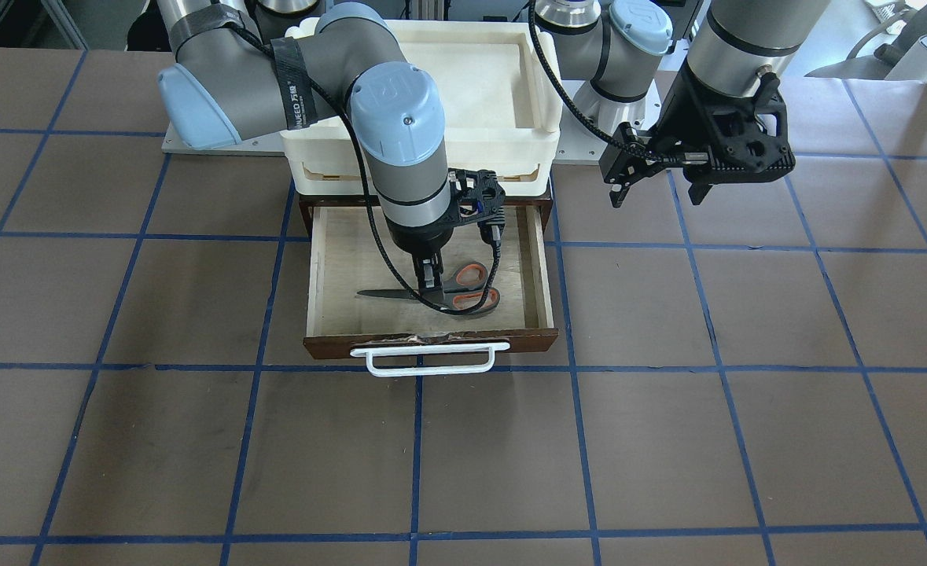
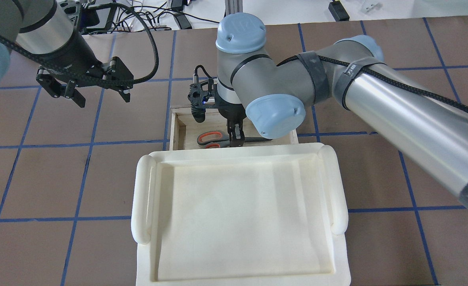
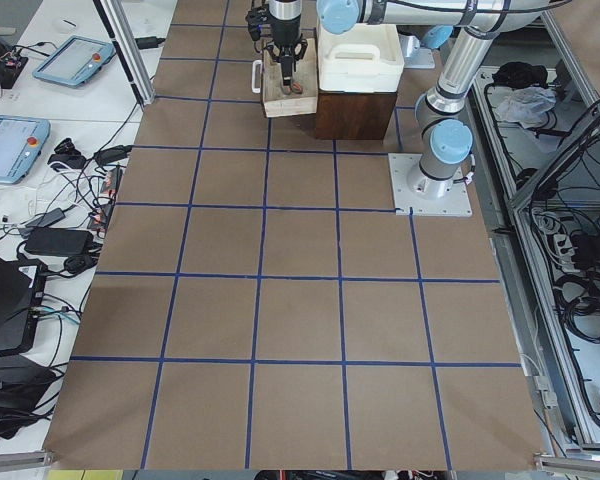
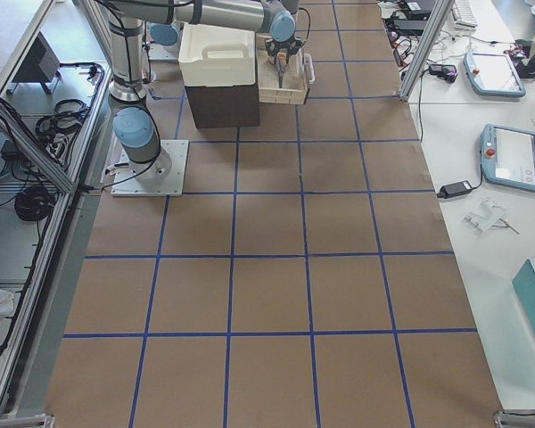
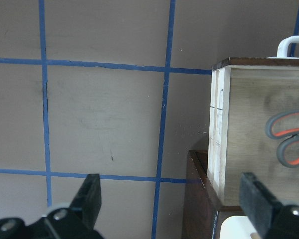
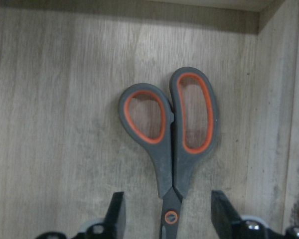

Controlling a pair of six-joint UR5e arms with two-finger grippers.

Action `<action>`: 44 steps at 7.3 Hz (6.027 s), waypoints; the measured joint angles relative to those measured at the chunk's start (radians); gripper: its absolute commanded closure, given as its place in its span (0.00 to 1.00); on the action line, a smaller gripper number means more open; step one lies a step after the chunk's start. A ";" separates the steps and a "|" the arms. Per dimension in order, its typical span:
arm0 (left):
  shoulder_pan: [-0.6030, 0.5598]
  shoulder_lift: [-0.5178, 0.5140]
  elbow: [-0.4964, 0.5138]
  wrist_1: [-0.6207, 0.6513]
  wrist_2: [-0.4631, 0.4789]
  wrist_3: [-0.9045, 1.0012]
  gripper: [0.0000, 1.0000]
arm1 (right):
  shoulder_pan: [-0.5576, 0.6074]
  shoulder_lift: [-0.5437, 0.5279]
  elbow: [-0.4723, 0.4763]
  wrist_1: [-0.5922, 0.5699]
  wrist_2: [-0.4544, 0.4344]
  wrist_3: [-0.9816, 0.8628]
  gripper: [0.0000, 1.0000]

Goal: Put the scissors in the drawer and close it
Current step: 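Lower the scissors into the open drawer and open the right gripper, then raise the right gripper away from the drawer while the left arm starts moving, then move the left gripper over the drawer's white handle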

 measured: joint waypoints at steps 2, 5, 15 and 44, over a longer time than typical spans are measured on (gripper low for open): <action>0.000 0.000 0.000 0.000 0.001 0.001 0.00 | -0.001 -0.010 -0.004 0.004 0.000 0.013 0.00; 0.000 -0.007 0.000 0.014 -0.002 0.003 0.00 | -0.043 -0.061 -0.041 0.008 -0.010 0.050 0.00; -0.033 -0.184 0.092 0.214 -0.005 0.051 0.00 | -0.323 -0.297 -0.042 0.114 -0.033 0.813 0.00; -0.263 -0.577 0.228 0.222 -0.080 -0.224 0.00 | -0.382 -0.359 -0.066 0.330 -0.080 1.238 0.00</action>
